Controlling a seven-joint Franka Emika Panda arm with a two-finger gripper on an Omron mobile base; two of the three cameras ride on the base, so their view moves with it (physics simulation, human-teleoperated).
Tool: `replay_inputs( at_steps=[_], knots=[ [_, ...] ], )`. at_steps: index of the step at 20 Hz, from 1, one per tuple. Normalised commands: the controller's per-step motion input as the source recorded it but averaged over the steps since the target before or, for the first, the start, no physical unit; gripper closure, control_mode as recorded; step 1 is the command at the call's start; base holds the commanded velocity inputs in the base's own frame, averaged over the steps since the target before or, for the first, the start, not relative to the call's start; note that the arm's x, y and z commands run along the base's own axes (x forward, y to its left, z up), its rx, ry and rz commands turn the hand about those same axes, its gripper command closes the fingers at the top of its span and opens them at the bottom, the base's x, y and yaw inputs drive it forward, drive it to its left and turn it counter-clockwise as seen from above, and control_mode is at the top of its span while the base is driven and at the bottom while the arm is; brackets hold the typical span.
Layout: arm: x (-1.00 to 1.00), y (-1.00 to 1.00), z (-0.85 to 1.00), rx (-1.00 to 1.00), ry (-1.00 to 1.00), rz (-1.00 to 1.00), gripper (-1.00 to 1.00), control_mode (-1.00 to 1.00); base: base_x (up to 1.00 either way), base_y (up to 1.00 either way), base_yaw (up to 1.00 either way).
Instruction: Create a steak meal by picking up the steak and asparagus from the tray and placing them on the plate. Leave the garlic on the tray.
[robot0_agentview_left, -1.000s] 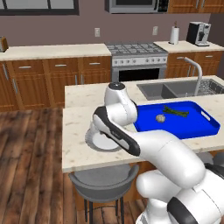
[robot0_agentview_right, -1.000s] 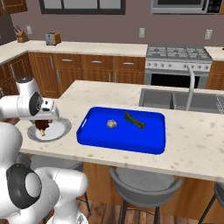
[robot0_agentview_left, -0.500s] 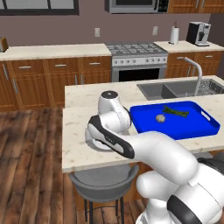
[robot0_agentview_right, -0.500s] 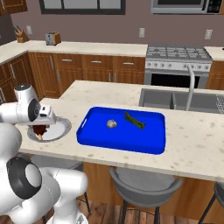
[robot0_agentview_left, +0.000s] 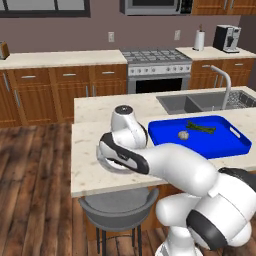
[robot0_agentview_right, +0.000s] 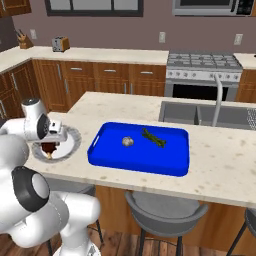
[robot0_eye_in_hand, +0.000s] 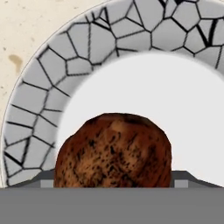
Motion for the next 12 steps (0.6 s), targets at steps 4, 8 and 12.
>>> replay_inputs(
  at_steps=[4,8,12],
  knots=[
    [0.23,0.16,-0.08,0.0,0.0,0.0,-1.0,-1.0,0.0,0.0,0.0],
    [0.01,0.15,-0.01,0.0,0.0,0.0,-1.0,-1.0,0.0,0.0,0.0],
    [-0.17,-0.01,0.21,0.0,0.0,0.0,-1.0,-1.0,0.0,0.0,0.0]
  ],
)
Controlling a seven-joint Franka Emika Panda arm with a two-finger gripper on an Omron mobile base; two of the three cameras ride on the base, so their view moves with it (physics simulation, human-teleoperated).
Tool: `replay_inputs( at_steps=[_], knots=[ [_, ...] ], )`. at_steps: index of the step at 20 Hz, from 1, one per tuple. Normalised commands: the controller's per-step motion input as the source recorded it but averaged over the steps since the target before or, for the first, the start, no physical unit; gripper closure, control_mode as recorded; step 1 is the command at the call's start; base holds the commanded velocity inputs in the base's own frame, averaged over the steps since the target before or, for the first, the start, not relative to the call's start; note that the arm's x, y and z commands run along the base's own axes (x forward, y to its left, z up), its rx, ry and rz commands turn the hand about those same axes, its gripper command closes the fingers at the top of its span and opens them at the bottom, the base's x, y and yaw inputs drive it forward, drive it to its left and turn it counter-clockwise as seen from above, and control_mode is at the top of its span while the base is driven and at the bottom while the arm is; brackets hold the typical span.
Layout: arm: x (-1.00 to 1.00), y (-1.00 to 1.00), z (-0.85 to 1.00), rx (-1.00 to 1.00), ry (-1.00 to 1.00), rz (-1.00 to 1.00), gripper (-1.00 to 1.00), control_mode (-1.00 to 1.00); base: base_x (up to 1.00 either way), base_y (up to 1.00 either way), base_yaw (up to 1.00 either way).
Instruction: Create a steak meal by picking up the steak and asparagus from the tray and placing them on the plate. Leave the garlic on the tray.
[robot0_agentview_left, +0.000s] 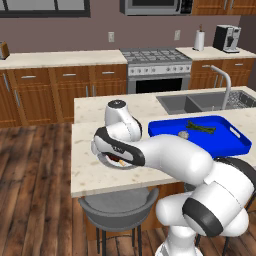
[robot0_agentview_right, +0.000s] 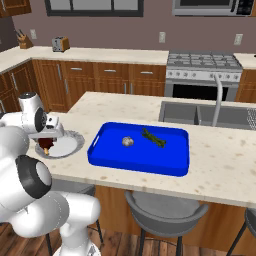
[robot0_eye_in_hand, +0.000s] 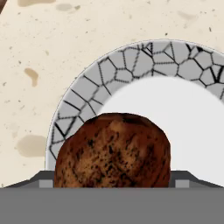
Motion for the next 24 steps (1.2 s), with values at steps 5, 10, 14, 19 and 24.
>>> replay_inputs(
  at_steps=[5,10,14,19,24],
  knots=[
    [-0.07,-0.17,0.25,0.0,0.0,-0.03,-1.0,-1.0,0.0,0.0,0.0],
    [0.0,-0.26,0.05,0.0,0.0,-0.02,-1.0,-1.0,0.0,0.0,0.0],
    [-0.16,-0.46,0.54,0.01,-0.03,0.0,-1.0,-1.0,0.0,0.0,0.0],
    [-0.11,-0.78,0.73,0.04,-0.12,0.0,-1.0,-1.0,0.0,0.0,0.0],
    [0.0,-0.99,0.51,0.03,-0.13,0.0,-1.0,-1.0,0.0,0.0,0.0]
  ],
)
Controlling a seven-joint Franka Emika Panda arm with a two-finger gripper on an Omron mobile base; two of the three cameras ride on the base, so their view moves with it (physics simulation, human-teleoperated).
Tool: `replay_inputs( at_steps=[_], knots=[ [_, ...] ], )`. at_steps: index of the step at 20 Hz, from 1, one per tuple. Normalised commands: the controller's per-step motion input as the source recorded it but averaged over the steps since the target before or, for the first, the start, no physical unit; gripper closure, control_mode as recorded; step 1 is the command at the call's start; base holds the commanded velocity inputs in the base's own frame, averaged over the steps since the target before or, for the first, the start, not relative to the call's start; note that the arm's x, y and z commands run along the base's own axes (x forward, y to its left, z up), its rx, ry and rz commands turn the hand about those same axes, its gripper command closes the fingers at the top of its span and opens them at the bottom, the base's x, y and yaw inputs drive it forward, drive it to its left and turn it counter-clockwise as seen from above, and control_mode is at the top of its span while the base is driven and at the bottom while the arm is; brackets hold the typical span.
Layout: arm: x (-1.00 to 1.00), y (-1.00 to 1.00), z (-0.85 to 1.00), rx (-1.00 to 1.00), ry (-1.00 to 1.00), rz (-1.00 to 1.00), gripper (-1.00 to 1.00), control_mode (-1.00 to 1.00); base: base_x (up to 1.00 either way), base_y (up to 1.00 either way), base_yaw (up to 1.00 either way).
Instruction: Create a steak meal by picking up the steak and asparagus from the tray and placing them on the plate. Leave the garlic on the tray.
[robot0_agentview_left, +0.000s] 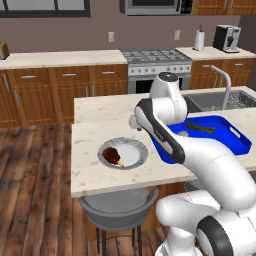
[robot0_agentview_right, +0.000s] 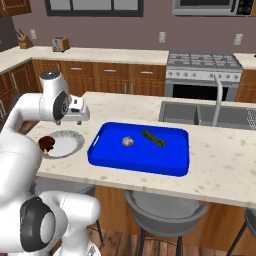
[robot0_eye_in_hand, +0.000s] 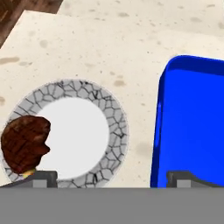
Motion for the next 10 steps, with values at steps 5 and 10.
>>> replay_inputs(
  at_steps=[5,10],
  knots=[
    [0.0,-1.0,0.16,0.01,-0.08,0.02,-1.0,-1.0,0.0,0.0,0.0],
    [-0.07,-1.0,-0.01,0.0,-0.06,0.05,-1.0,-1.0,0.0,0.0,0.0]
  ],
)
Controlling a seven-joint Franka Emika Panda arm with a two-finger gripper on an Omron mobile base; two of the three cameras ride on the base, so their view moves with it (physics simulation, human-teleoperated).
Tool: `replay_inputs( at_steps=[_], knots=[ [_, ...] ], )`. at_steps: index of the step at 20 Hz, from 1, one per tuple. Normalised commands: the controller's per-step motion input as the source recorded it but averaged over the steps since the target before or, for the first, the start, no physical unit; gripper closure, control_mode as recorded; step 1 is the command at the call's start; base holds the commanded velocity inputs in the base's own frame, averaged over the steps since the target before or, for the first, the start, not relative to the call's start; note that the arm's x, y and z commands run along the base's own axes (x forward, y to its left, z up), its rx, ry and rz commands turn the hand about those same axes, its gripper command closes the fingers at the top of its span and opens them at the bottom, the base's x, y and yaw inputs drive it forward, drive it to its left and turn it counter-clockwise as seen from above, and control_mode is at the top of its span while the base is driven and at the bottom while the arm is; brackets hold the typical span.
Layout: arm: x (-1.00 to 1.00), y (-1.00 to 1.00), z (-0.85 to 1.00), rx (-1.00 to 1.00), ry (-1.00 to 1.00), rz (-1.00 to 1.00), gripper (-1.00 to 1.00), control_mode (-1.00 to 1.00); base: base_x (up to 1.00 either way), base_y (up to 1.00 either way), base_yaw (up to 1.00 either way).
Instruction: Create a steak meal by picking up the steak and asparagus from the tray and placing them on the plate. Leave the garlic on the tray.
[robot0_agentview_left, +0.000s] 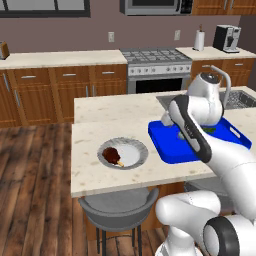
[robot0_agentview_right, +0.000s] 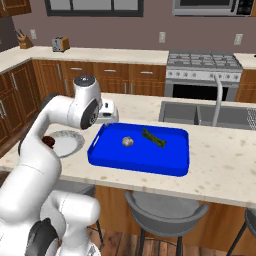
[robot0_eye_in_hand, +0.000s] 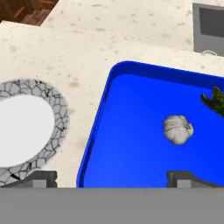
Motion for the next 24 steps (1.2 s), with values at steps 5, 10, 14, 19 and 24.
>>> replay_inputs(
  at_steps=[5,10,14,19,24],
  knots=[
    [-0.01,-1.0,-0.02,-0.01,-0.01,0.05,-1.0,-1.0,0.0,0.0,0.0],
    [0.01,-0.99,0.0,-0.02,0.01,0.03,-1.0,-1.0,0.0,0.0,0.0],
    [0.21,-0.77,-0.02,0.0,0.1,0.02,-1.0,-1.0,0.0,0.0,0.0],
    [0.32,-0.39,-0.05,-0.01,0.11,0.01,-1.0,-1.0,0.0,0.0,0.0],
    [0.38,-0.01,-0.03,-0.02,0.09,0.1,-1.0,-1.0,0.0,0.0,0.0]
  ],
)
